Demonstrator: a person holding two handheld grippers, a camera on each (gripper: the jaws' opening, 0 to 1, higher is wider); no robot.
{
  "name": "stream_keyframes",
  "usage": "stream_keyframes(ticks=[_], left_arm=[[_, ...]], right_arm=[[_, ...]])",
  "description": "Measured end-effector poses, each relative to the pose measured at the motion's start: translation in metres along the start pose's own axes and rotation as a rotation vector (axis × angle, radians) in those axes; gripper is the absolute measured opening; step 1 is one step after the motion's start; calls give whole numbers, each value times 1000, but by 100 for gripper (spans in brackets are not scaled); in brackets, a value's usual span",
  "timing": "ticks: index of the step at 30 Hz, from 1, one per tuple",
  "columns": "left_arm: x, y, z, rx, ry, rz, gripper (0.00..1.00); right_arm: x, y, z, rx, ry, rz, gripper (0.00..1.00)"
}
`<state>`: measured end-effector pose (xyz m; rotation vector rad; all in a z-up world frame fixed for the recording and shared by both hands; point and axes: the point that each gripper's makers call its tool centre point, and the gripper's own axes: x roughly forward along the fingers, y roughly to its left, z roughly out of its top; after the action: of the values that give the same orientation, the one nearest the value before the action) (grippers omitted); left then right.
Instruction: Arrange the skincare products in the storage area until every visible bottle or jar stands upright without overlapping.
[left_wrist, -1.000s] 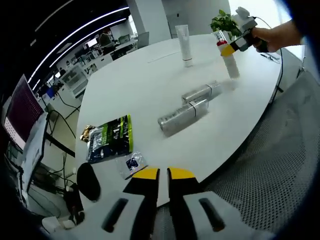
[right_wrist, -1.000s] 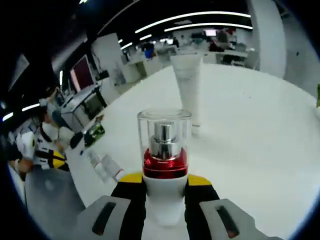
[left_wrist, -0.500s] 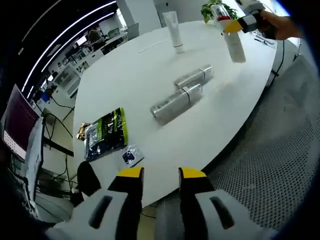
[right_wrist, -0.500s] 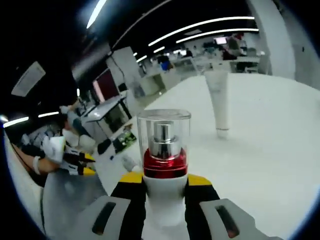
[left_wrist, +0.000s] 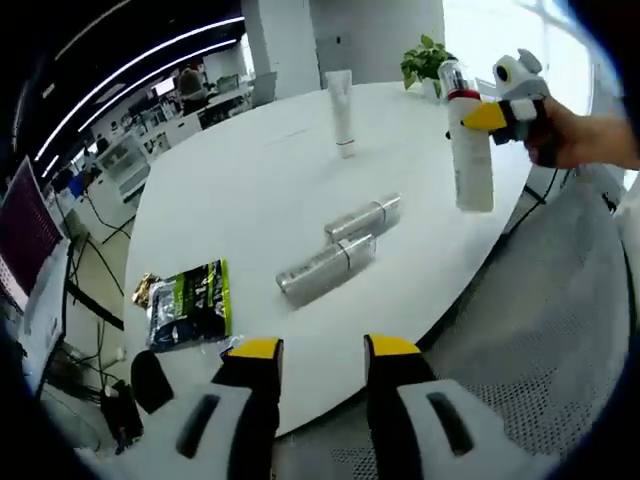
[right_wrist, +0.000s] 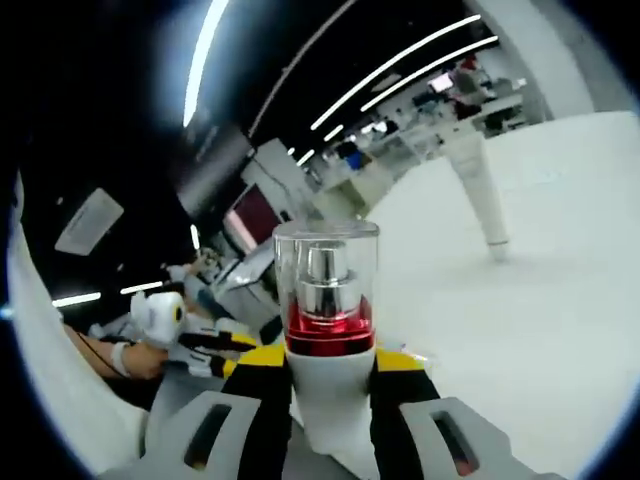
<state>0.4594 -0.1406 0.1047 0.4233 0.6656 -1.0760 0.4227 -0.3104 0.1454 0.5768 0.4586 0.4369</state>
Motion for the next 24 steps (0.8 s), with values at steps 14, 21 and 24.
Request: stream_keyframes(ticks=[14,21,24], left_arm=[[-3,-107,79,-379,-283,-557,49],[-8,-120,81,-421,-284,-639,45],[-10,-129,77,-407,-262,-665,42]], right_arm=[[8,88,10,-55,30,368,24],[11,107,-4,-52,78,448,24],[10,116,-8,-36,86,486,24]])
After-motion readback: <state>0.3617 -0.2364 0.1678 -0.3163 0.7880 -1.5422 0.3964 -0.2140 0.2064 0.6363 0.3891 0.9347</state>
